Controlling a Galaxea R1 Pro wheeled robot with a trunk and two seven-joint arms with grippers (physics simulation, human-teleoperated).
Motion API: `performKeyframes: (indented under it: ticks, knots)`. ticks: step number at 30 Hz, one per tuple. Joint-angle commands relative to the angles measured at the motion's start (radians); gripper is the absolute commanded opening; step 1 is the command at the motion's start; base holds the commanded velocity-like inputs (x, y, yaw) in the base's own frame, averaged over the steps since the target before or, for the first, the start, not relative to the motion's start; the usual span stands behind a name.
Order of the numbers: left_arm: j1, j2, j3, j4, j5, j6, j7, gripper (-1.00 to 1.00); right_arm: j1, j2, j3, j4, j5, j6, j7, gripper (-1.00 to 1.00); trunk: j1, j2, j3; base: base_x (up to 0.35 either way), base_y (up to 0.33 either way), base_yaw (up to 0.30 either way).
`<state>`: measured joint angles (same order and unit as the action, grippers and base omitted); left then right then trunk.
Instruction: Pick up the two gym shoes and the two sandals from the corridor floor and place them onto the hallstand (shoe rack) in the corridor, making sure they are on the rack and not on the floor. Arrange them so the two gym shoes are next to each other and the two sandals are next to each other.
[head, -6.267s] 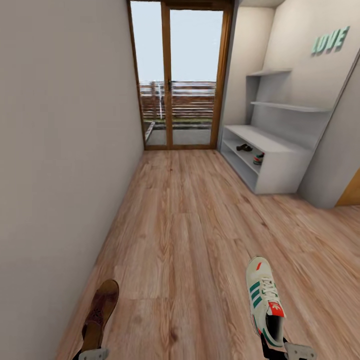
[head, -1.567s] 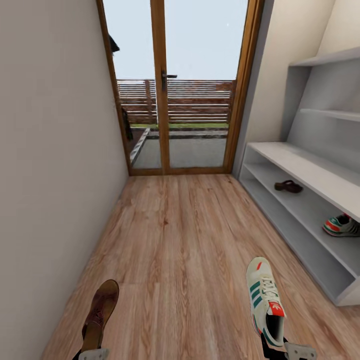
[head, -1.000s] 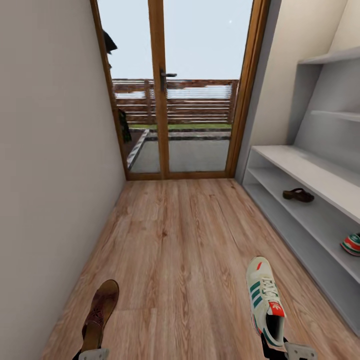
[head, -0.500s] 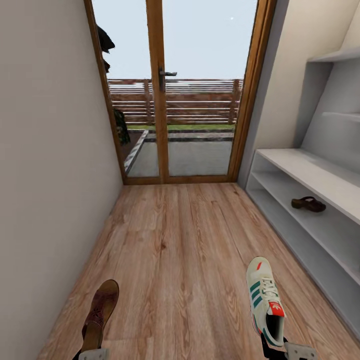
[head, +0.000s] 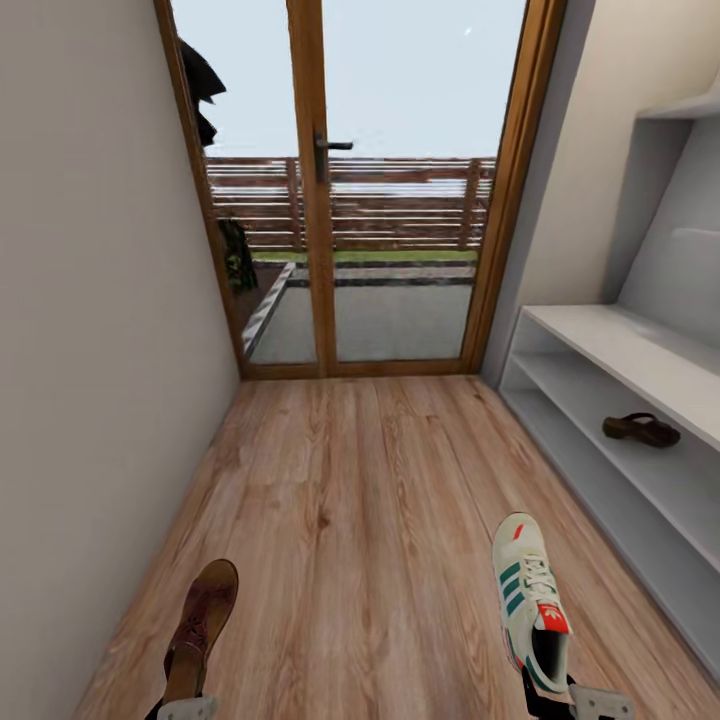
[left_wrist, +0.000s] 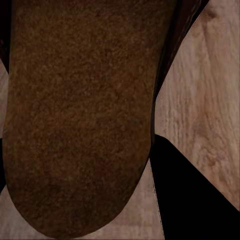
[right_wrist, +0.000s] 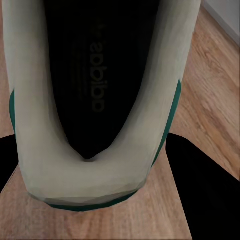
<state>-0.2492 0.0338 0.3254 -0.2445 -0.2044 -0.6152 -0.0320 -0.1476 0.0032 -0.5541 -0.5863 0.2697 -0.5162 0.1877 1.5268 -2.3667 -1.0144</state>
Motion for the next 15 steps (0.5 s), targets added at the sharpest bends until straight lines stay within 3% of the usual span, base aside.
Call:
performKeyframes:
  ticks: [1,11,15]
  knots:
    - [-0.001,0.000,0.009,0.001,-0.010,-0.003,-0.003,-1.00,-0.001,0.001,-0.007,0.000,0.003,-0.004,0.008,-1.00,0.000,0.000,-0.001,0.339,0.000,0.000]
    - [-0.001,0.000,0.009,0.001,-0.010,-0.003,-0.003,-1.00,-0.001,0.000,-0.007,0.000,0.003,-0.004,0.010,-1.00,0.000,0.000,-0.001,0.339,0.000,-0.007]
    - [-0.001,0.000,0.009,0.001,-0.010,-0.003,-0.003,-1.00,-0.001,0.000,-0.007,0.000,0.003,-0.004,0.010,-1.00,0.000,0.000,-0.001,0.339,0.000,-0.149]
